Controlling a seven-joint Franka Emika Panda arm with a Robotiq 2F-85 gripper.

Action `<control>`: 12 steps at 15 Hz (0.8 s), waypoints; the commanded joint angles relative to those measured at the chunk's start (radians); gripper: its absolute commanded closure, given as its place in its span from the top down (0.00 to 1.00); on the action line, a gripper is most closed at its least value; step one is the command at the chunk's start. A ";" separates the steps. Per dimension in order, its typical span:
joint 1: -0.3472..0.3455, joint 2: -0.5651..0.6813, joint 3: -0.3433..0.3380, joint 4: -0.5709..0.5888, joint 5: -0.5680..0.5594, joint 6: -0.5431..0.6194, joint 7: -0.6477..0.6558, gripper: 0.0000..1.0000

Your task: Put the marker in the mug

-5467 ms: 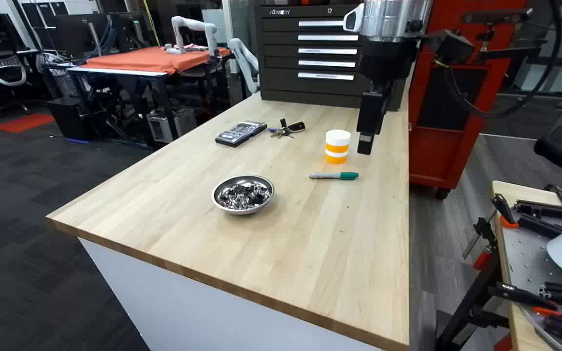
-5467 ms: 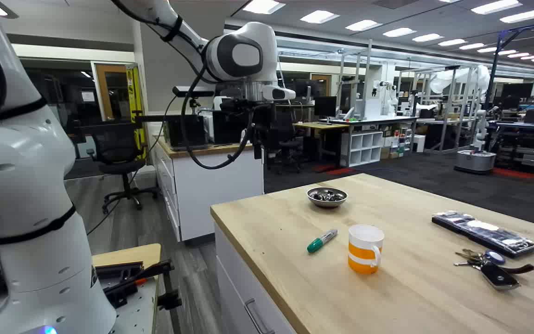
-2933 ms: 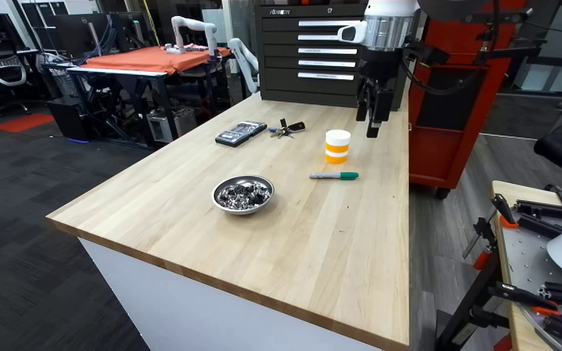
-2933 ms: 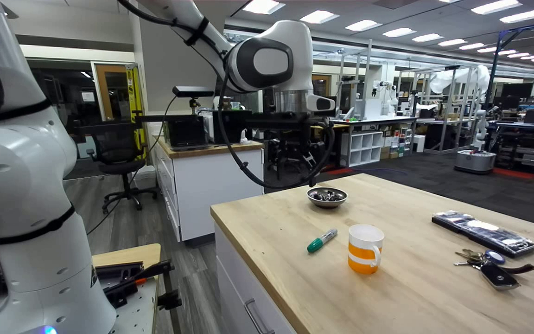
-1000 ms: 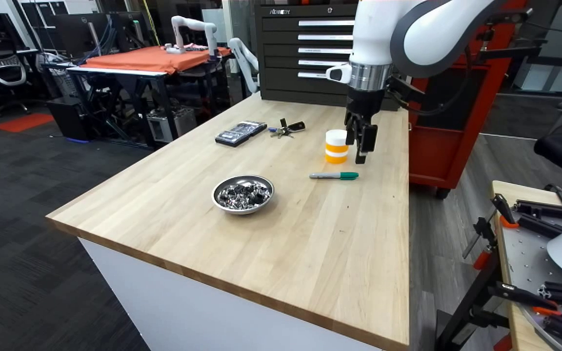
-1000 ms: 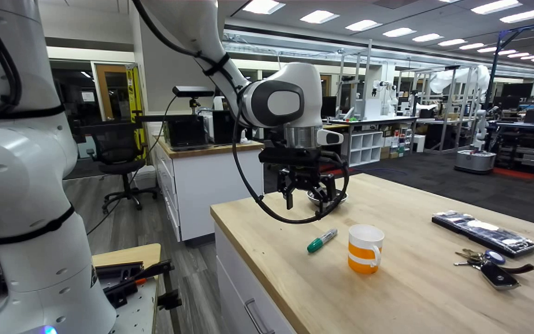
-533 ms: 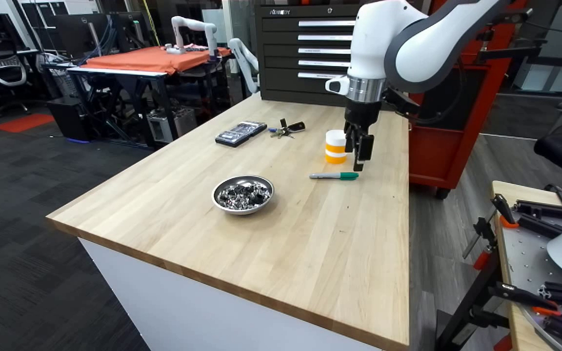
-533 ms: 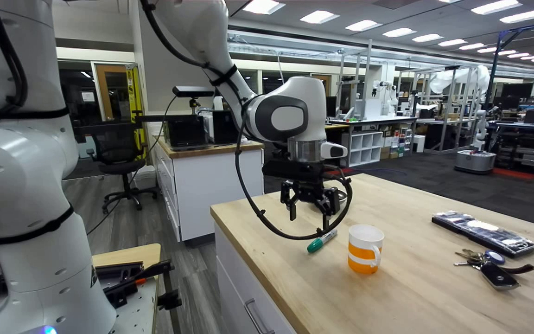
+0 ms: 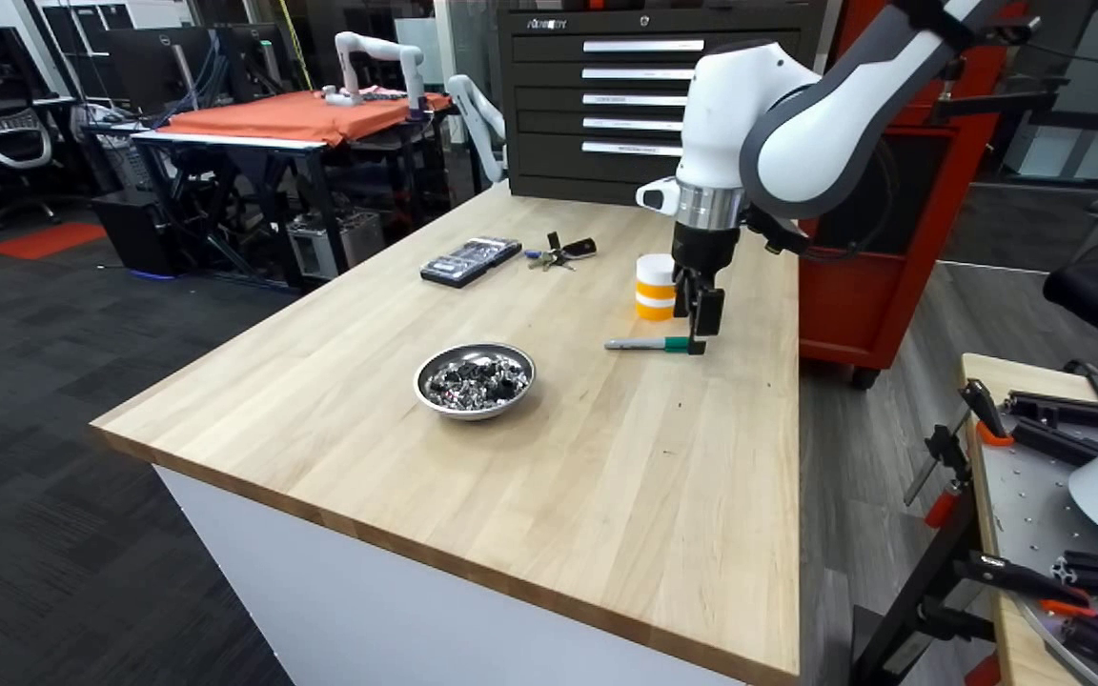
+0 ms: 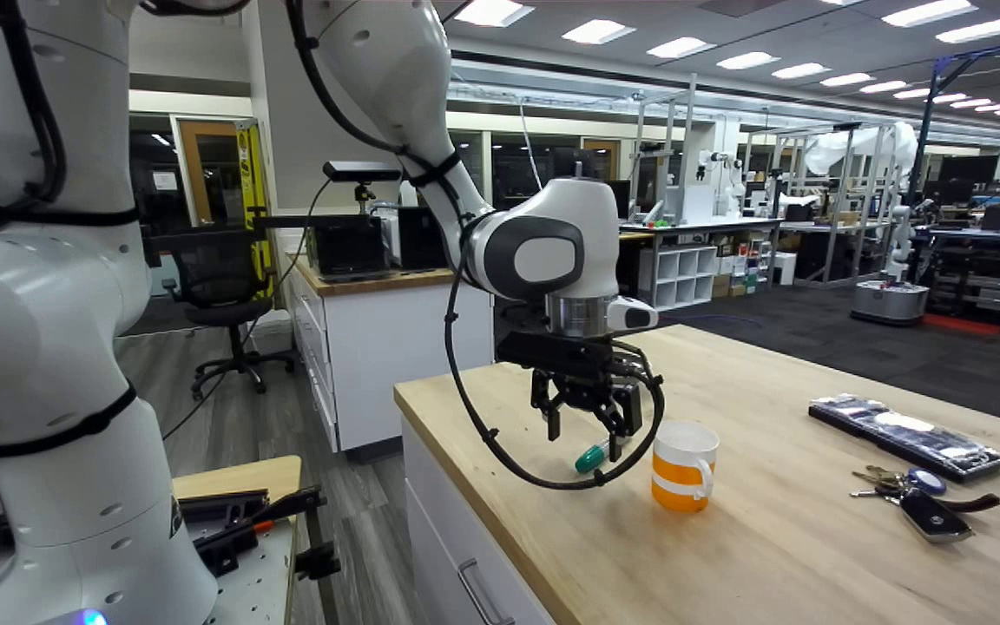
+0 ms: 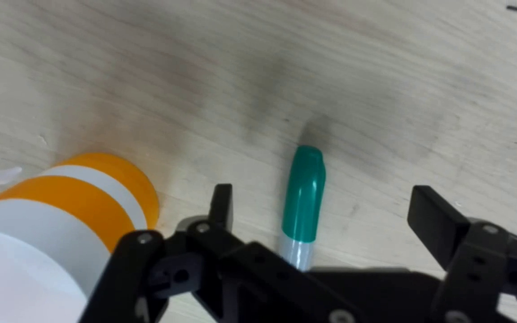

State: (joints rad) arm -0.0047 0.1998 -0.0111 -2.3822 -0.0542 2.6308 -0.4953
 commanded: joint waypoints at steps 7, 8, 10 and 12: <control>-0.063 0.058 0.058 0.009 0.031 0.051 -0.037 1.00; -0.067 0.063 0.063 0.010 0.036 0.053 -0.040 1.00; -0.076 0.068 0.072 0.011 0.047 0.062 -0.052 0.75; -0.077 0.066 0.068 0.012 0.041 0.067 -0.037 0.67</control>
State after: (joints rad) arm -0.0505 0.2553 0.0372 -2.3777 -0.0293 2.6658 -0.5090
